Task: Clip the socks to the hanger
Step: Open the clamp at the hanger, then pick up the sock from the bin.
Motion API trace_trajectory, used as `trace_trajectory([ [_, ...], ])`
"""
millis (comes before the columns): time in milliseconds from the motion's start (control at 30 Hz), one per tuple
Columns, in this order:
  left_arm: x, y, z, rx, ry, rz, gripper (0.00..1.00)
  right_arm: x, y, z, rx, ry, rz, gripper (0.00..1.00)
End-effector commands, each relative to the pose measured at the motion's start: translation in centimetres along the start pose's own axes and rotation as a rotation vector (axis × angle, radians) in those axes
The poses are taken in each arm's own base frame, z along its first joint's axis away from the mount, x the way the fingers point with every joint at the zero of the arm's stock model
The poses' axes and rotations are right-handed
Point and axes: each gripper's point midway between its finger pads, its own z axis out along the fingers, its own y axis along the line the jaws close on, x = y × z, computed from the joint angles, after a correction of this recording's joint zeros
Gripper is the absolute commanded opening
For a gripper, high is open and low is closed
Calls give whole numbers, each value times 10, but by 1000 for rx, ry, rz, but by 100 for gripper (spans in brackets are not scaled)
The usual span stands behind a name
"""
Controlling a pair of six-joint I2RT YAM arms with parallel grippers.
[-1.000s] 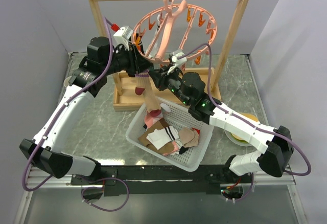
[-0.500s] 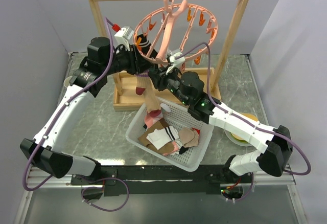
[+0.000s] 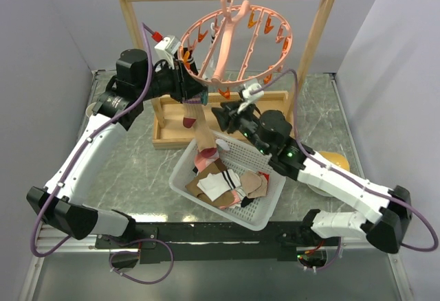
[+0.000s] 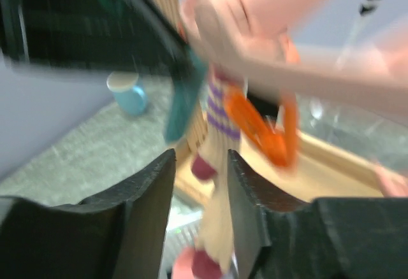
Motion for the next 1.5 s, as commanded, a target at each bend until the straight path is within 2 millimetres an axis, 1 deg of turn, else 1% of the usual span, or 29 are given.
trace_trajectory([
  [0, -23, -18, -11, 53, -50, 94, 1, -2, -7, -33, 5, 24, -36, 43],
  [33, -23, -17, -11, 52, -49, 101, 1, -7, -6, -43, -6, 21, -25, 43],
  [67, -23, -17, -10, 51, -47, 107, 1, 9, -6, -51, -15, 73, -31, 43],
  [133, -26, -17, -11, 50, -53, 126, 1, 12, -4, -67, -34, 87, -11, 45],
  [167, -27, -18, -11, 53, -53, 130, 1, 21, -4, -73, -37, 110, -6, 48],
  [200, -29, -19, -12, 56, -57, 138, 1, 38, -6, -81, -30, 174, -10, 49],
  [233, -29, -21, -12, 70, -54, 150, 1, 40, -7, -89, -24, 185, 2, 50],
  [300, -31, -22, -11, 80, -52, 176, 1, 61, -12, -104, 2, 252, 17, 51],
  [333, -31, -26, -11, 102, -48, 192, 1, 69, -13, -108, 6, 276, 28, 51],
  [367, -36, -28, -11, 111, -52, 217, 1, 82, -12, -113, 5, 311, 33, 52],
  [433, -40, -28, -11, 121, -52, 257, 1, 101, -12, -122, 19, 372, 50, 54],
  [467, -46, -26, -11, 116, -65, 272, 1, 115, -7, -127, 11, 407, 44, 55],
  [500, -51, -25, -12, 112, -76, 291, 1, 123, -5, -130, 10, 428, 44, 55],
  [567, -63, -15, -14, 82, -105, 305, 1, 143, 0, -138, -1, 491, 29, 56],
  [667, -72, -4, -15, 58, -114, 310, 1, 174, 1, -148, 24, 606, 24, 56],
  [733, -73, -2, -15, 54, -118, 319, 1, 189, 4, -152, 33, 656, 36, 57],
  [800, -72, 3, -15, 47, -115, 313, 1, 212, -2, -161, 102, 761, 62, 57],
  [833, -70, 5, -14, 45, -109, 310, 1, 214, -1, -163, 120, 790, 75, 57],
  [900, -68, 8, -13, 43, -105, 305, 1, 230, 1, -174, 159, 869, 133, 58],
  [967, -65, 8, -11, 53, -99, 296, 1, 238, 2, -182, 182, 898, 180, 62],
  [1000, -64, 6, -11, 62, -96, 284, 1, 238, 9, -180, 170, 891, 247, 64],
  [1033, -63, 7, -10, 65, -93, 277, 1, 246, 11, -184, 163, 902, 273, 68],
  [1100, -62, 6, -8, 74, -87, 265, 1, 247, 24, -177, 126, 885, 356, 69],
  [1167, -62, 5, -8, 78, -87, 262, 1, 255, 26, -174, 126, 898, 394, 69],
  [1200, -62, 4, -9, 82, -88, 256, 1, 259, 32, -169, 108, 908, 426, 69],
  [1300, -61, 1, -11, 94, -87, 246, 1, 275, 32, -164, 101, 940, 470, 69],
  [1333, -60, 1, -10, 95, -86, 244, 1, 277, 36, -161, 75, 944, 490, 70],
  [1367, -59, 1, -11, 94, -82, 241, 1, 282, 31, -157, 86, 950, 498, 70],
  [1467, -58, 0, -12, 94, -81, 243, 1, 285, 28, -148, 75, 937, 537, 69],
])
